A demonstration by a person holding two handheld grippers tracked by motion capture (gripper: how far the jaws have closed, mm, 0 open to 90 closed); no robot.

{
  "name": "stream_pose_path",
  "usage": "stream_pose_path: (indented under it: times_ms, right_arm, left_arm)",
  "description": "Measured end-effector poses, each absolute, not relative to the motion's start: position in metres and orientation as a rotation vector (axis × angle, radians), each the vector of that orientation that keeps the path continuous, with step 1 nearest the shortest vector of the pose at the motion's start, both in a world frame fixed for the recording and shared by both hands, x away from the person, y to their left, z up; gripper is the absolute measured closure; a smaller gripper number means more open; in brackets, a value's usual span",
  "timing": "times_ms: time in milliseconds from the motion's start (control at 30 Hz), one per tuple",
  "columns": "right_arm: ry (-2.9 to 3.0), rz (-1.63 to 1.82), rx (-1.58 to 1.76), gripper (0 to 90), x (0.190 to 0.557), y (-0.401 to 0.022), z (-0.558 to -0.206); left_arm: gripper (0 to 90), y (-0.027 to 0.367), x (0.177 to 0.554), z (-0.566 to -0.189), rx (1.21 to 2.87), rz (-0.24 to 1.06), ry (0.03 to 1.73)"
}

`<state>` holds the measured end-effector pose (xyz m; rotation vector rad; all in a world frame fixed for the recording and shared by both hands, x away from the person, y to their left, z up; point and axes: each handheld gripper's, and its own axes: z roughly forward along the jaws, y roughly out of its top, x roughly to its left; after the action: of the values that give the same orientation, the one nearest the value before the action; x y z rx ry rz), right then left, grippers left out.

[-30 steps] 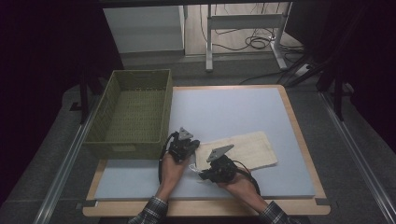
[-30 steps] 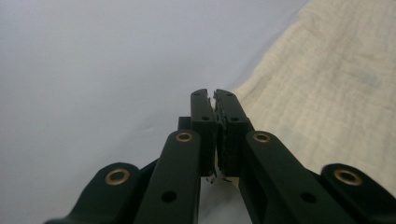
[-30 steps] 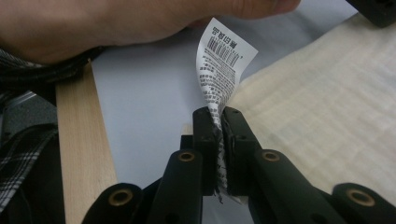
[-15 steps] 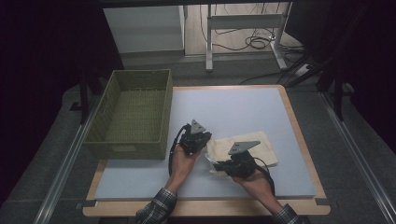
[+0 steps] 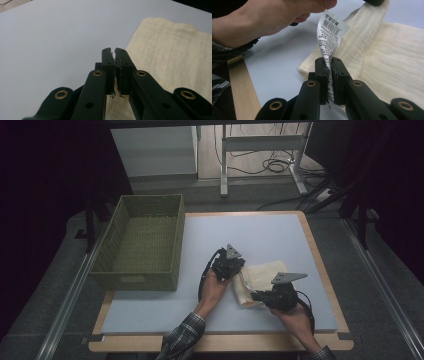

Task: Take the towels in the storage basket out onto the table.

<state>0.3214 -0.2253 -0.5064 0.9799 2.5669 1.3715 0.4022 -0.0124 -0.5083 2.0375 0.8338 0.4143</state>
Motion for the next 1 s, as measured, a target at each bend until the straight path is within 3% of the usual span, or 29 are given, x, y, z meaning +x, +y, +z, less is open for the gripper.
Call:
stream_pose_path:
  times_ms: [1000]
  right_arm:
    - [2.382, 1.274, 1.172, 83.8, 0.325, -0.313, -0.504]
  left_arm:
    - [86.1, -0.114, 0.435, -0.503, 2.133, 0.4, 0.693]
